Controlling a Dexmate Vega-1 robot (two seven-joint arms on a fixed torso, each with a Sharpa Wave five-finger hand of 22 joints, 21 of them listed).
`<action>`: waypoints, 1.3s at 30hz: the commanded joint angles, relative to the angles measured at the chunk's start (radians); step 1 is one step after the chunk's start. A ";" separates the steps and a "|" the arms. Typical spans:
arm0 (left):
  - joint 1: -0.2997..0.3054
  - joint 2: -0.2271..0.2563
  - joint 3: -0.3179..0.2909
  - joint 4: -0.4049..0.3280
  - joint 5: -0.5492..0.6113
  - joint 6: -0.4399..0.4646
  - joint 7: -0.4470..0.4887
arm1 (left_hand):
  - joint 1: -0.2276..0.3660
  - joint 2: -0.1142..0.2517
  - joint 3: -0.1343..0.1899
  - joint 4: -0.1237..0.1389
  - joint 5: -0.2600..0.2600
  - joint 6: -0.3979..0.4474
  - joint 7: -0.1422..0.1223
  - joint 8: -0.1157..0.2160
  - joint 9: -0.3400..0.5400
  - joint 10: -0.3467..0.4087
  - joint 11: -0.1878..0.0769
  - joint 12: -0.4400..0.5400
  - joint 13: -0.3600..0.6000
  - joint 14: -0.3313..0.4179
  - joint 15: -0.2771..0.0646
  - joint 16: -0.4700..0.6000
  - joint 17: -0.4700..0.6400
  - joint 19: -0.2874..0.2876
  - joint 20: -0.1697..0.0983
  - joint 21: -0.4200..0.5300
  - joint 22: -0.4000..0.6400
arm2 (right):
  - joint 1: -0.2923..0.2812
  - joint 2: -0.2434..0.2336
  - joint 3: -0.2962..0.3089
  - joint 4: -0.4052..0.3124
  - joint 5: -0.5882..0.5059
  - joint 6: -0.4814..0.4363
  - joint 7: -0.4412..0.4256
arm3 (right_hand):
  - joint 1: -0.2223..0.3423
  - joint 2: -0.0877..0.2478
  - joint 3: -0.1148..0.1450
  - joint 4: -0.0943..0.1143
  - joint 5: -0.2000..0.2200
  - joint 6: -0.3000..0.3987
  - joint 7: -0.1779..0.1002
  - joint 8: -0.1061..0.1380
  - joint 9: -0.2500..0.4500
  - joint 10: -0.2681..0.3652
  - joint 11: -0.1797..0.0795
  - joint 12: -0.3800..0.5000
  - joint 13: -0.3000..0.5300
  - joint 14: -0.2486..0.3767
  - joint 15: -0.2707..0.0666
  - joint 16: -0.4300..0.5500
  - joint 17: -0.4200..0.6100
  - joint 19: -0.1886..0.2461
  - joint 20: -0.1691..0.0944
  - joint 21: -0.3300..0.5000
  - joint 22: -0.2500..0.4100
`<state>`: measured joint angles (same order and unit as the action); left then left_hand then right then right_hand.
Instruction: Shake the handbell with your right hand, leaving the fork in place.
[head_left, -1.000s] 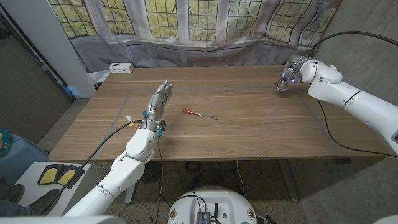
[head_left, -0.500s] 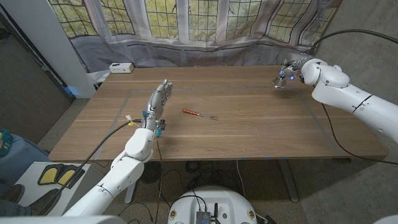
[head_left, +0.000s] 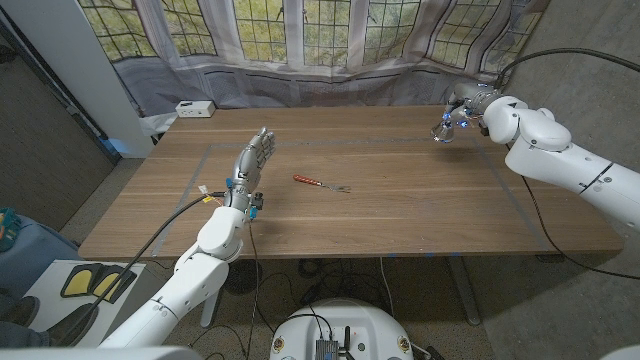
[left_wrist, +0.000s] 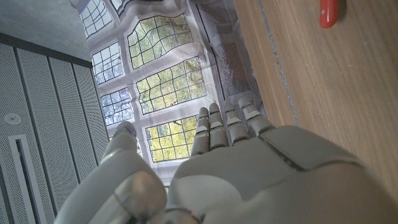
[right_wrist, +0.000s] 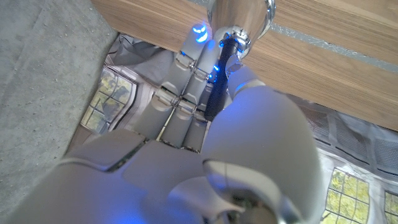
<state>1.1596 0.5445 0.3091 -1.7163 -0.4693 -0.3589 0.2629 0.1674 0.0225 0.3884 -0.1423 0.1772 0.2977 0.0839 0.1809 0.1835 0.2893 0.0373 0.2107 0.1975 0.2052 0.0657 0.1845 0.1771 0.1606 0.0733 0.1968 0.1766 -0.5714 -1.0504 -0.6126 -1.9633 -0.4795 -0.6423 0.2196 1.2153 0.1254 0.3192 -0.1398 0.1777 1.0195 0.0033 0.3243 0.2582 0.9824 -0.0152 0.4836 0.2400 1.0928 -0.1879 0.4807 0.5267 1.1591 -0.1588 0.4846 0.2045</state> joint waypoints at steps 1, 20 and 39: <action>0.015 0.014 -0.011 -0.008 -0.018 -0.005 -0.019 | 0.016 0.001 0.005 0.001 -0.002 0.003 0.003 0.004 0.002 0.000 0.001 0.001 0.003 0.003 -0.003 0.003 0.002 0.005 -0.009 0.006 0.004 | -0.096 -0.033 0.084 -0.113 0.051 0.005 -0.026 | 0.034 0.021 0.000 0.005 0.005 -0.003 -0.002 0.000 0.003 0.023 0.023 0.015 0.091 0.002 -0.011 -0.005 0.003 -0.003 0.002 0.008 0.001; 0.028 0.028 -0.016 -0.019 -0.041 -0.006 -0.047 | 0.017 0.001 0.006 0.001 -0.002 0.007 0.004 0.008 0.002 0.004 0.003 0.003 0.003 0.005 -0.002 0.003 0.002 0.004 -0.009 0.005 0.003 | -0.207 -0.085 0.175 -0.225 0.133 -0.014 -0.070 | 0.034 0.023 -0.002 0.007 0.005 0.002 -0.005 -0.004 0.000 0.025 0.020 0.011 0.093 0.010 -0.012 -0.017 0.011 -0.010 0.001 0.025 -0.001; 0.031 0.027 -0.018 -0.010 -0.053 -0.016 -0.059 | 0.018 0.002 0.007 0.002 -0.003 0.016 0.004 0.012 0.002 0.008 0.001 0.004 0.002 0.007 -0.003 0.004 0.002 0.005 -0.007 0.005 0.003 | -0.407 0.083 0.409 -0.120 0.532 0.443 -0.321 | 0.037 0.022 -0.003 0.006 0.005 0.006 0.001 -0.007 -0.002 0.030 0.026 0.006 0.091 0.020 -0.007 -0.027 0.017 -0.014 0.003 0.043 -0.002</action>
<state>1.1874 0.5709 0.2931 -1.7326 -0.5124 -0.3704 0.2116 0.1740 0.0292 0.3883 -0.1422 0.1772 0.3043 0.0852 0.1857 0.1835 0.2894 0.0375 0.2108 0.1975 0.2053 0.0658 0.1845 0.1771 0.1606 0.0734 0.1969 0.1769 -0.8428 -1.0932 -0.3507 -2.1622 -0.1485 -0.4612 0.0368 1.2274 0.1290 0.3141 -0.1364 0.1778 1.0196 0.0032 0.3166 0.2551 0.9809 -0.0138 0.4906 0.2400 1.1043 -0.1947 0.4545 0.5405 1.1483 -0.1553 0.5219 0.1997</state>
